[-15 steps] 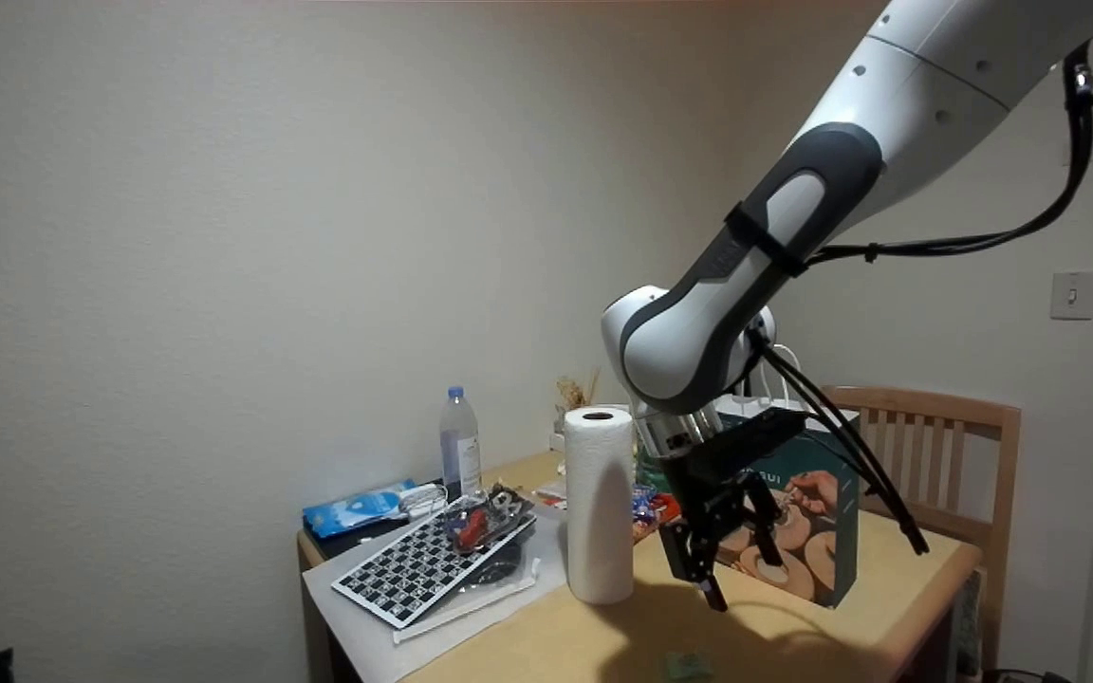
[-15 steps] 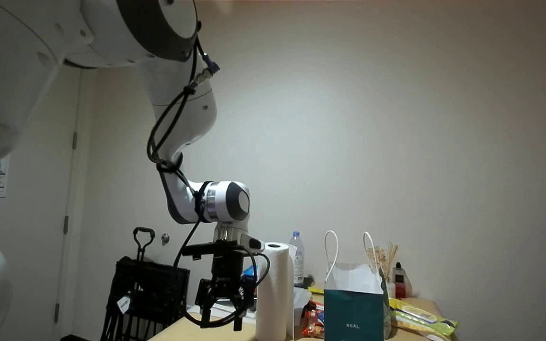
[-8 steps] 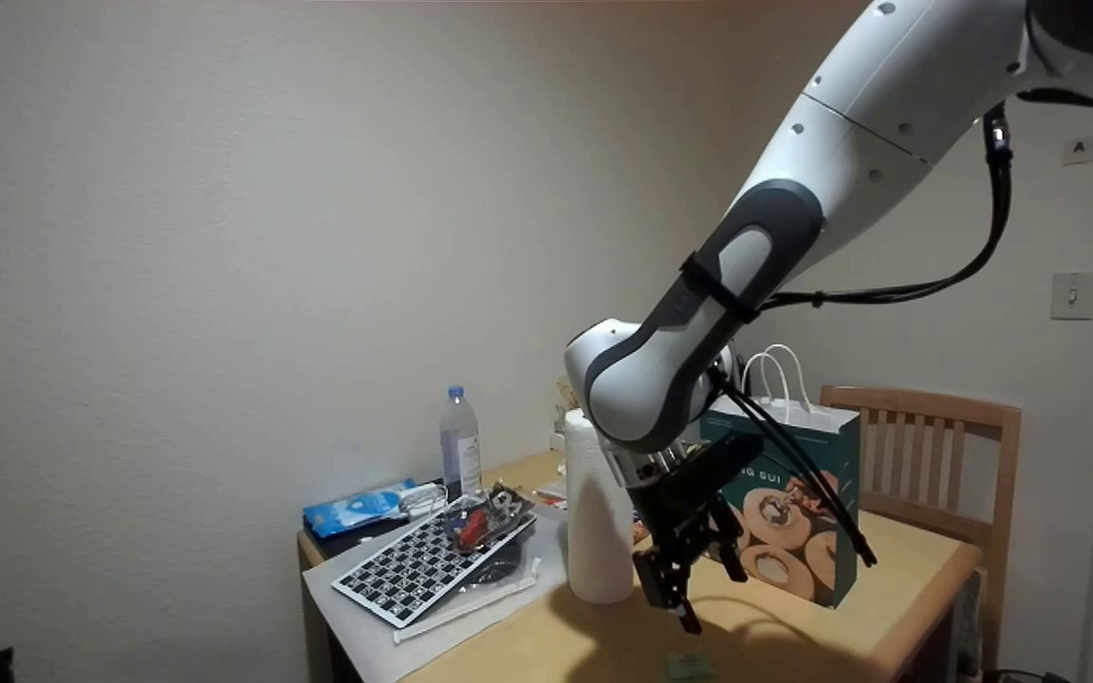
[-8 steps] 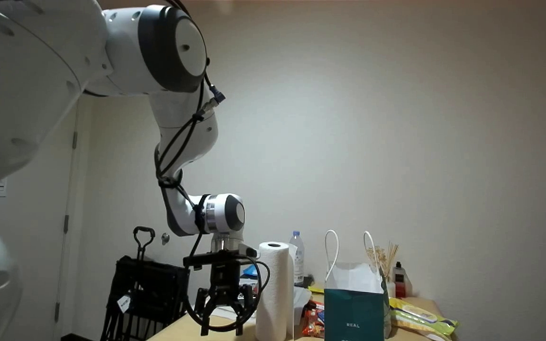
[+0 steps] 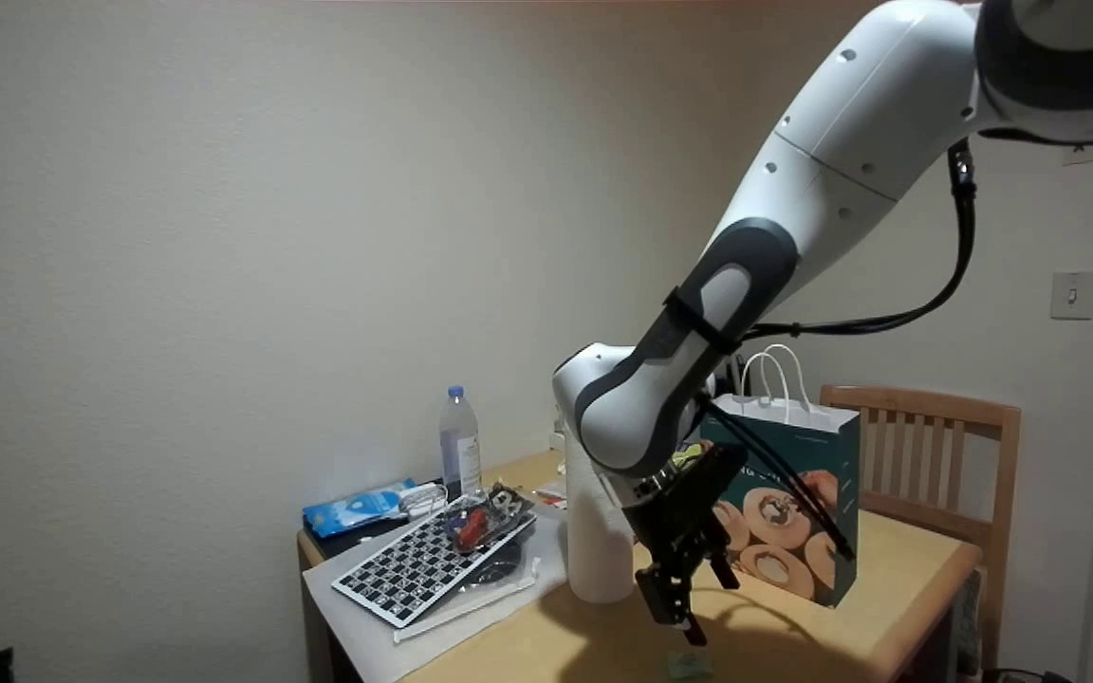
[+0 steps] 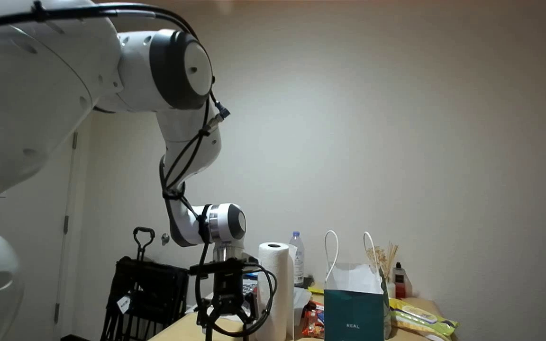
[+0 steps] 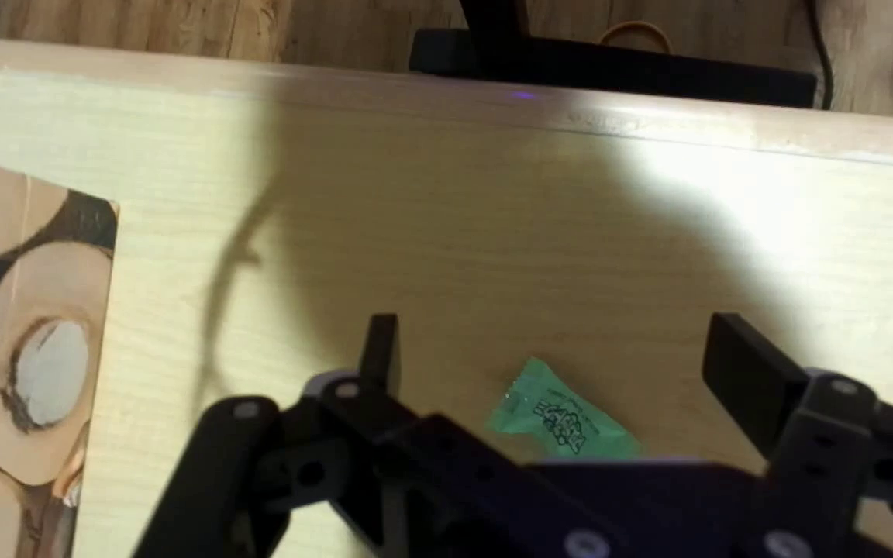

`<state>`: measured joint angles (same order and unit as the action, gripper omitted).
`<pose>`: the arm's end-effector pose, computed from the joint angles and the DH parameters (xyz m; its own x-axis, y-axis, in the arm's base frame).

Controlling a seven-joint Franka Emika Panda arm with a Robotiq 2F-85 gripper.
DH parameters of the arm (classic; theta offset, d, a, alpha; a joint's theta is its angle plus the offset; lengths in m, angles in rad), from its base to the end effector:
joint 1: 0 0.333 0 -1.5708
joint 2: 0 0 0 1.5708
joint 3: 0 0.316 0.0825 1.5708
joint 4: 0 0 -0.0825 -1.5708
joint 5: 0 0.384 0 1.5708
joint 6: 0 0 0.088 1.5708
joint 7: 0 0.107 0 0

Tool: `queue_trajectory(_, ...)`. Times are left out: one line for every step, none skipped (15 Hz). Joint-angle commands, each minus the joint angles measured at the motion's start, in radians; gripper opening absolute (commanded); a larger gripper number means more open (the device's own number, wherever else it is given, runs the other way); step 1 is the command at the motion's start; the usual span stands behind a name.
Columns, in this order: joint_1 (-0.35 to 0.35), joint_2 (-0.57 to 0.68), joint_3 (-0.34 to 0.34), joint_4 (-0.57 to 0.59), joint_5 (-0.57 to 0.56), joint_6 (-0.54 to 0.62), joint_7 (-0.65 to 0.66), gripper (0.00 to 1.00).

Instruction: Put the green sachet inside the paper bag

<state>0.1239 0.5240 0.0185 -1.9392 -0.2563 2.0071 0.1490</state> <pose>0.5645 0.0656 0.1844 0.9024 0.0930 -0.4208 0.1988 -0.9562 0.2150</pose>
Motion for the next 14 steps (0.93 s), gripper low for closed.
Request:
queue_trajectory(0.004, 0.129, -0.001, 0.113, -0.064, -0.042, -0.145, 1.00)
queue_trajectory(0.001, 0.160, -0.002, 0.144, -0.074, -0.069, -0.185, 1.00)
queue_trajectory(0.003, 0.105, -0.002, 0.080, -0.042, -0.020, -0.111, 1.00)
queue_trajectory(0.003, 0.130, -0.003, 0.098, -0.043, -0.024, -0.118, 1.00)
queue_trajectory(0.004, 0.139, -0.003, 0.103, -0.043, -0.023, -0.118, 1.00)
queue_trajectory(0.004, 0.138, -0.003, 0.103, -0.043, -0.023, -0.118, 1.00)
queue_trajectory(0.009, 0.146, -0.003, 0.115, -0.060, -0.024, -0.133, 1.00)
queue_trajectory(0.016, 0.159, -0.004, 0.128, -0.080, -0.021, -0.148, 1.00)
queue_trajectory(0.022, 0.170, -0.004, 0.140, -0.096, -0.023, -0.159, 1.00)
queue_trajectory(0.029, 0.183, -0.003, 0.155, -0.115, -0.030, -0.174, 1.00)
queue_trajectory(0.034, 0.195, -0.002, 0.169, -0.126, -0.033, -0.185, 1.00)
queue_trajectory(0.038, 0.206, 0.001, 0.179, -0.135, -0.035, -0.200, 1.00)
queue_trajectory(0.039, 0.215, 0.004, 0.190, -0.140, -0.035, -0.217, 1.00)
queue_trajectory(0.037, 0.226, 0.008, 0.199, -0.138, -0.036, -0.239, 1.00)
